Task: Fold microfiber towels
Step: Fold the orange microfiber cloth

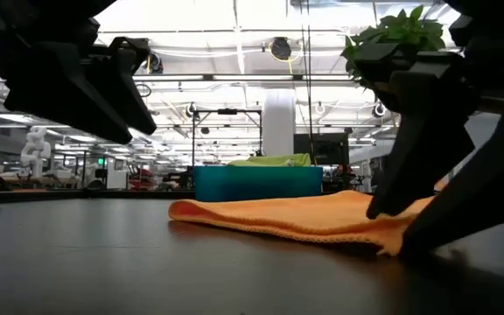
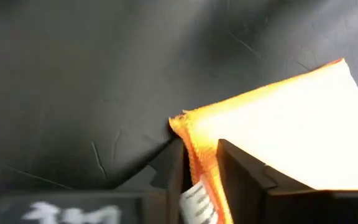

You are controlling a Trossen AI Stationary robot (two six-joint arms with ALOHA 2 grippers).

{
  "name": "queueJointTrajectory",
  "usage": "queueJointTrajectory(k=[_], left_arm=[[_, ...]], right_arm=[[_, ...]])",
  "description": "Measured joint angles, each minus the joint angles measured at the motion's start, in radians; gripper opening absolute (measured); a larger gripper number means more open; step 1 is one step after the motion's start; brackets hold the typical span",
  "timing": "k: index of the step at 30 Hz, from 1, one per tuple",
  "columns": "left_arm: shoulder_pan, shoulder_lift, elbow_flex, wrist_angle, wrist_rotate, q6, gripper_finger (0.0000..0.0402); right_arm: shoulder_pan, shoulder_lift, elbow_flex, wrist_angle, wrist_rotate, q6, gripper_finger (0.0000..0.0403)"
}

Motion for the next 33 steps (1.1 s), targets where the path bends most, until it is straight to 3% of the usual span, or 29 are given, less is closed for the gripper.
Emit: queueJointTrajectory(k=[7, 18, 25, 33], left_arm=[[-0.001, 0.032, -0.002, 0.091, 0.002, 0.058, 0.0163], [-0.025, 0.161, 0.0, 0.219, -0.015, 0.121, 0.0164], [-0.048, 0.232, -0.001, 0.332, -0.183, 0.274, 0.0164], [-0.034, 0.279, 0.0, 0.366, -0.141, 0.306, 0.0164]], right_arm=[[0.0, 0.002, -0.002, -0.008, 0.015, 0.03, 0.0007], [-0.001, -0.069, -0.006, -0.009, 0.079, 0.261, 0.0002], [0.014, -0.113, -0.005, -0.004, 0.151, 0.296, 0.0001], [0.016, -0.142, -0.004, -0.002, 0.203, 0.296, 0.0001]])
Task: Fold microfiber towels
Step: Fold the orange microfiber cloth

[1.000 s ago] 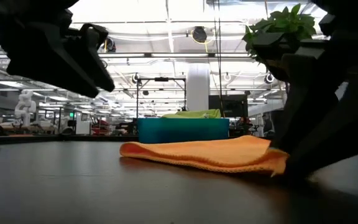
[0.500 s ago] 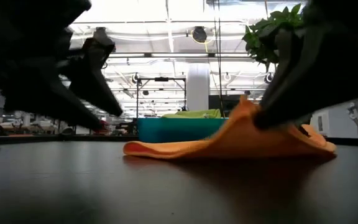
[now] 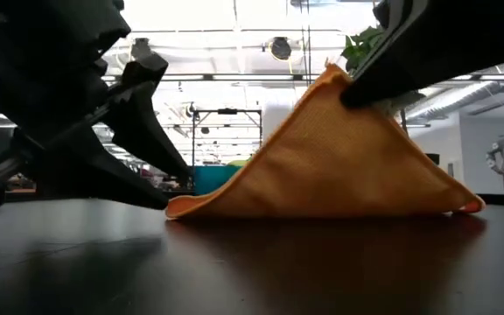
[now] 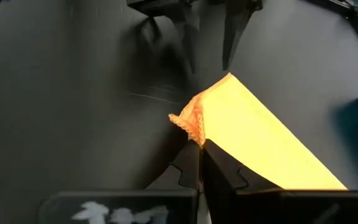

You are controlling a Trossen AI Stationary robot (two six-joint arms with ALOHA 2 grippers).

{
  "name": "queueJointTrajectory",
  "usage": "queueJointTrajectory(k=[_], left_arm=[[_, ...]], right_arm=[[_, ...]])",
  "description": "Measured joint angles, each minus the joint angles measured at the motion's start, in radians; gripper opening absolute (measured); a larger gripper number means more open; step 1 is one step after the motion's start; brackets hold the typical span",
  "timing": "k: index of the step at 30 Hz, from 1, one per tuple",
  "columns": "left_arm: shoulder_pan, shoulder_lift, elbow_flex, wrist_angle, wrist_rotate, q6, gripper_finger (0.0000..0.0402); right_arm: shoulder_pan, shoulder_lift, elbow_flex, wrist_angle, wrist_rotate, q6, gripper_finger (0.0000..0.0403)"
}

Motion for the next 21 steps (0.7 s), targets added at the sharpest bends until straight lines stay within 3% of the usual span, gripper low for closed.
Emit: queueJointTrajectory(k=[21], left_arm=[[0.06, 0.036, 0.003, 0.028, 0.028, 0.02, 0.0164]], right_arm=[[0.001, -0.028, 0.0, 0.007, 0.056, 0.016, 0.0]])
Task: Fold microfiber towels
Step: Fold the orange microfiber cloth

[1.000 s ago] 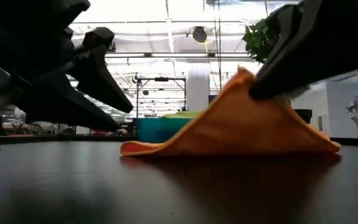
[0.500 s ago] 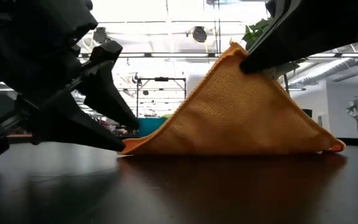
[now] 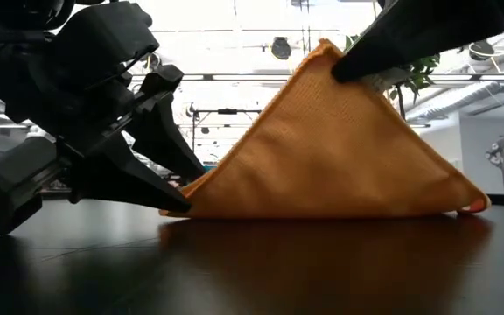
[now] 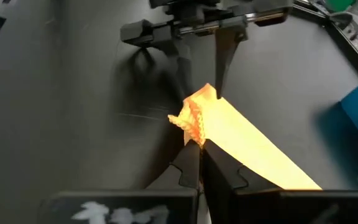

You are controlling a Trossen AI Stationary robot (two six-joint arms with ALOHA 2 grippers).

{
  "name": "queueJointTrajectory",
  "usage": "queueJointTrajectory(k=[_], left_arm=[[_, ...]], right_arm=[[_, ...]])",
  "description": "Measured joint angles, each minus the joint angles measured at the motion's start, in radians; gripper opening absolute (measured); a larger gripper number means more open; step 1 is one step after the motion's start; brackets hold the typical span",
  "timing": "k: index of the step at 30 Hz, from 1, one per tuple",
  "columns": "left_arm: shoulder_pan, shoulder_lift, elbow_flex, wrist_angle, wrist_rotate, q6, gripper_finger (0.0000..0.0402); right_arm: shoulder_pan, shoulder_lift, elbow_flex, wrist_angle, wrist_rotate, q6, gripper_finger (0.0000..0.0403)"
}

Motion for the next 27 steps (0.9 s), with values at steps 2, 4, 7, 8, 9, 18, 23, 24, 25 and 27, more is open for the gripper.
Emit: queueJointTrajectory(k=[2, 4, 7, 8, 9, 18, 23, 24, 25, 27], left_arm=[[0.0, 0.0, 0.0, -0.004, 0.0, -0.005, 0.0164], [0.0, 0.0, 0.0, -0.007, 0.0, -0.009, 0.0164], [0.005, 0.0, -0.001, -0.026, -0.004, -0.041, 0.0164], [0.009, 0.0, -0.001, -0.033, -0.003, -0.056, 0.0164], [0.013, 0.0, -0.001, -0.042, -0.002, -0.072, 0.0164], [0.048, 0.002, -0.001, -0.089, 0.01, -0.129, 0.0159], [0.048, 0.002, -0.002, -0.088, 0.007, -0.122, 0.0102], [0.048, 0.002, -0.002, -0.088, 0.004, -0.123, 0.0083], [0.047, 0.002, -0.002, -0.09, 0.004, -0.124, 0.0062], [0.041, -0.005, -0.001, -0.108, -0.005, -0.126, 0.0019]], right_arm=[[0.0, -0.005, 0.0, -0.003, 0.02, 0.015, 0.0], [0.0, -0.009, 0.0, -0.006, 0.025, 0.026, 0.0], [0.0, -0.014, 0.0, -0.006, 0.026, 0.029, 0.0], [0.0, -0.014, 0.0, -0.006, 0.026, 0.029, 0.0], [0.0, -0.014, 0.0, -0.006, 0.026, 0.033, 0.0], [0.0, -0.014, 0.0, -0.006, 0.026, 0.036, 0.0], [0.0, -0.014, 0.0, -0.006, 0.026, 0.036, 0.0], [0.0, -0.014, 0.0, -0.006, 0.026, 0.036, 0.0], [0.0, -0.014, 0.0, -0.006, 0.026, 0.036, 0.0], [0.0, -0.014, 0.0, -0.007, 0.024, 0.036, 0.0]])
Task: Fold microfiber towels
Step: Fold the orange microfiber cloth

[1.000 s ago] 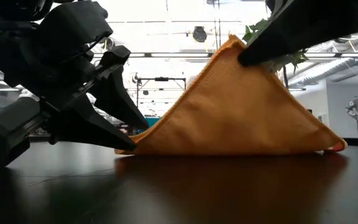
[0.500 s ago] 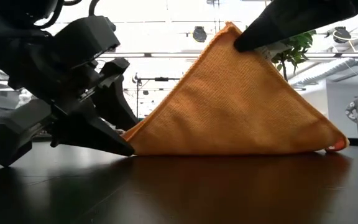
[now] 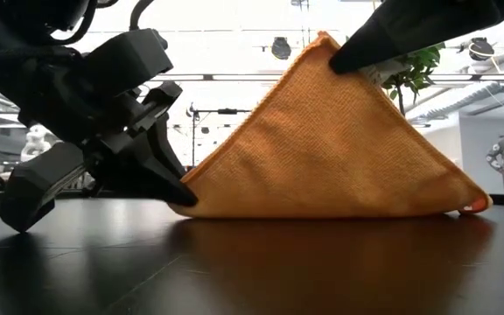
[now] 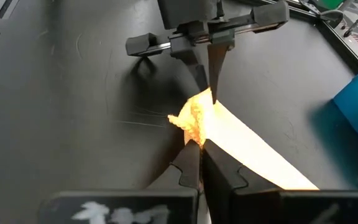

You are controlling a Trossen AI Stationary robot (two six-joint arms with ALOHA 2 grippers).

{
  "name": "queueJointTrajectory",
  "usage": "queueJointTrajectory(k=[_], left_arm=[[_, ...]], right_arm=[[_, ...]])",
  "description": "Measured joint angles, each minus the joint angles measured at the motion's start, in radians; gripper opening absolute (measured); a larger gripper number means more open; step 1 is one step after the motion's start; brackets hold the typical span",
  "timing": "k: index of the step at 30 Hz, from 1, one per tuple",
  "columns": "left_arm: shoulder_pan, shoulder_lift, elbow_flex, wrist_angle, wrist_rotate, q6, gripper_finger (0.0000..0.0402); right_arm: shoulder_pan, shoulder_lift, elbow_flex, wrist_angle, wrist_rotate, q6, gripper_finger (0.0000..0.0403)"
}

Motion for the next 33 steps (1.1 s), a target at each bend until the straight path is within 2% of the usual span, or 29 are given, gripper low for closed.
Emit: queueJointTrajectory(k=[5, 11, 17, 21, 23, 26, 30, 33], left_arm=[[-0.016, -0.051, -0.003, -0.104, -0.117, -0.008, 0.0006], [0.006, -0.194, -0.006, -0.236, -0.236, -0.039, 0.0004], [0.025, -0.328, -0.005, -0.438, -0.284, -0.145, 0.0003], [0.007, -0.374, -0.004, -0.583, -0.303, -0.284, 0.0002], [-0.013, -0.378, -0.003, -0.615, -0.282, -0.353, 0.0002], [-0.064, -0.372, -0.004, -0.63, -0.171, -0.401, 0.0002], [-0.15, -0.345, -0.003, -0.546, -0.017, -0.402, 0.0001], [-0.209, -0.327, -0.002, -0.425, 0.08, -0.362, 0.0001]], right_arm=[[-0.013, 0.0, -0.008, -0.005, 0.001, -0.001, 0.0], [-0.082, -0.01, -0.01, -0.102, 0.002, -0.004, 0.0], [-0.184, -0.025, -0.011, -0.159, 0.022, -0.05, 0.0], [-0.239, -0.026, -0.011, -0.094, -0.053, -0.117, 0.0], [-0.249, -0.026, -0.011, -0.063, -0.087, -0.145, 0.0], [-0.241, -0.027, -0.011, -0.029, -0.135, -0.158, 0.0], [-0.199, -0.026, -0.011, 0.01, -0.267, -0.158, 0.0], [-0.15, -0.026, -0.011, 0.048, -0.372, -0.13, 0.0]])
